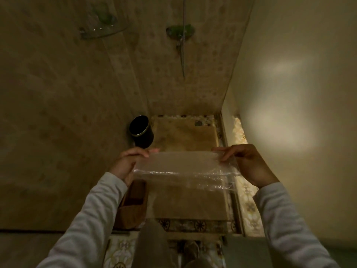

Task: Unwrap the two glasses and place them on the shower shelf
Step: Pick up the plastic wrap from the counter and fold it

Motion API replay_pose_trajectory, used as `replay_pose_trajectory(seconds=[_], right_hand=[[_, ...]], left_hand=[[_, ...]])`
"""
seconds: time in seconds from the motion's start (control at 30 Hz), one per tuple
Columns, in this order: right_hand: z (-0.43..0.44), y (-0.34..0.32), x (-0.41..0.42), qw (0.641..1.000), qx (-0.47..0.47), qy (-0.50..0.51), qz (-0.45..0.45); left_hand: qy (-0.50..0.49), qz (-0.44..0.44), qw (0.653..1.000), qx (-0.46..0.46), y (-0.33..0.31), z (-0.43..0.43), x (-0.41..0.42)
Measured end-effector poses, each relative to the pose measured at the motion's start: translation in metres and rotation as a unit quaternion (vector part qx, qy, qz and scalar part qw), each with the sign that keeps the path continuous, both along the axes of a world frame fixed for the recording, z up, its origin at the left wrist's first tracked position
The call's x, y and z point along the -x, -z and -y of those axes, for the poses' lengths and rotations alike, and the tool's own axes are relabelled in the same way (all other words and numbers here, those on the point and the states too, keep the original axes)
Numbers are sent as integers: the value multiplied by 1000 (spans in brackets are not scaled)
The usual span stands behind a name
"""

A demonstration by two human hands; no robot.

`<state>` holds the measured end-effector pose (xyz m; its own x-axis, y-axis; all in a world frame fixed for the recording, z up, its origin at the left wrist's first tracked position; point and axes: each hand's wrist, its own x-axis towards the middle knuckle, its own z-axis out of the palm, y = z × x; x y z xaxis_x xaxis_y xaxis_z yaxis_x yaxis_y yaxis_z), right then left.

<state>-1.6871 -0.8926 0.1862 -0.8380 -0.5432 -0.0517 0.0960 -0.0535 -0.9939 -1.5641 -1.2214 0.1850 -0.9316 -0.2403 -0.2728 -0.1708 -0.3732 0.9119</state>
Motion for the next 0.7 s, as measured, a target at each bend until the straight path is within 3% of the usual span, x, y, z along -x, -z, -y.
replay_pose_trajectory(seconds=[0.17, 0.33, 0.4, 0.53, 0.6, 0.7], right_hand=[[25, 6, 46, 997, -18, -9, -69], [49, 13, 86, 993, -39, -2, -109], [55, 19, 109, 998, -20, -27, -62], [81, 31, 171, 976, 94, -106, 166], [111, 36, 211, 979, 28, -78, 185], [162, 37, 270, 990, -96, -37, 96]], left_hand=[[-47, 101, 988, -105, 5, 16, 28], [-35, 120, 992, -26, 22, 31, 79], [-47, 93, 994, -40, 29, 42, 109], [-89, 68, 991, -77, 43, 78, 182], [-99, 65, 991, -56, 54, 101, 221], [-110, 59, 991, -55, 64, 137, 274]])
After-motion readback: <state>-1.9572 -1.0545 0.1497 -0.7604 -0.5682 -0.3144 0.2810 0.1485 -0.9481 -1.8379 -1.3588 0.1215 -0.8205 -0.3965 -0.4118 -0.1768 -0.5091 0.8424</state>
